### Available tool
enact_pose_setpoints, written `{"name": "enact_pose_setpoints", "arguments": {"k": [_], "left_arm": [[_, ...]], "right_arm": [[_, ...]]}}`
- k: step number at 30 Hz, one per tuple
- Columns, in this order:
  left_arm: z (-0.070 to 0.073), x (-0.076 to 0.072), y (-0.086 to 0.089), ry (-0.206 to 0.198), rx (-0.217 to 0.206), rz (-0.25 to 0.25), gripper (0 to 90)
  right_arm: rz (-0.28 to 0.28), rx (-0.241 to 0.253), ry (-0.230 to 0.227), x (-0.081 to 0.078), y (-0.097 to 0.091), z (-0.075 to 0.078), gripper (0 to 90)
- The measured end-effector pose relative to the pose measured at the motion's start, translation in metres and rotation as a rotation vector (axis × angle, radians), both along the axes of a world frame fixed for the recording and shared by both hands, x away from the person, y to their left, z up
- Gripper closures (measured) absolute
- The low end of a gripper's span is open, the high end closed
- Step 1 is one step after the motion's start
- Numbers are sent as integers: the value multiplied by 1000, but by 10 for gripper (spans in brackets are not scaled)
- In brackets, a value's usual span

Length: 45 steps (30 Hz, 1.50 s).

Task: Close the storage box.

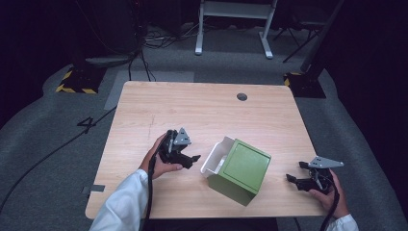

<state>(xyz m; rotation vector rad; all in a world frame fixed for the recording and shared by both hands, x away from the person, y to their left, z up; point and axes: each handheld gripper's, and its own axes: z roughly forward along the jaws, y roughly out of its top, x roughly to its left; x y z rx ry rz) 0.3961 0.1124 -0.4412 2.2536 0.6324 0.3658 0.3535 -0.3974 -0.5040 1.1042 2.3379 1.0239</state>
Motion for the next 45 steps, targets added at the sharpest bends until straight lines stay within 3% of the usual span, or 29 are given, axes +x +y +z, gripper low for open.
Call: {"name": "enact_pose_setpoints", "arguments": {"k": [10, 16, 19, 23, 27, 30, 41, 45], "left_arm": [[0, -7, 30, -27, 30, 66, 183], [-6, -10, 42, -7, 32, 90, 185], [-15, -9, 36, 15, 36, 76, 208], [-28, -7, 15, 55, 62, 23, 212], [-28, -10, -8, 55, 47, -34, 211], [-28, -14, -21, 38, 55, -43, 240], [-24, -17, -32, 27, 31, -30, 252], [-23, -18, -34, 17, 71, -45, 232]], "right_arm": [[-1, 1, 2, 0, 0, 0, 157], [-1, 2, 3, 0, 0, 0, 157], [-1, 2, 3, 0, 0, 0, 157], [-1, 2, 3, 0, 0, 0, 157], [-1, 2, 3, 0, 0, 0, 157], [-1, 2, 3, 0, 0, 0, 157], [-1, 2, 3, 0, 0, 0, 157], [-1, 2, 3, 0, 0, 0, 157]]}}
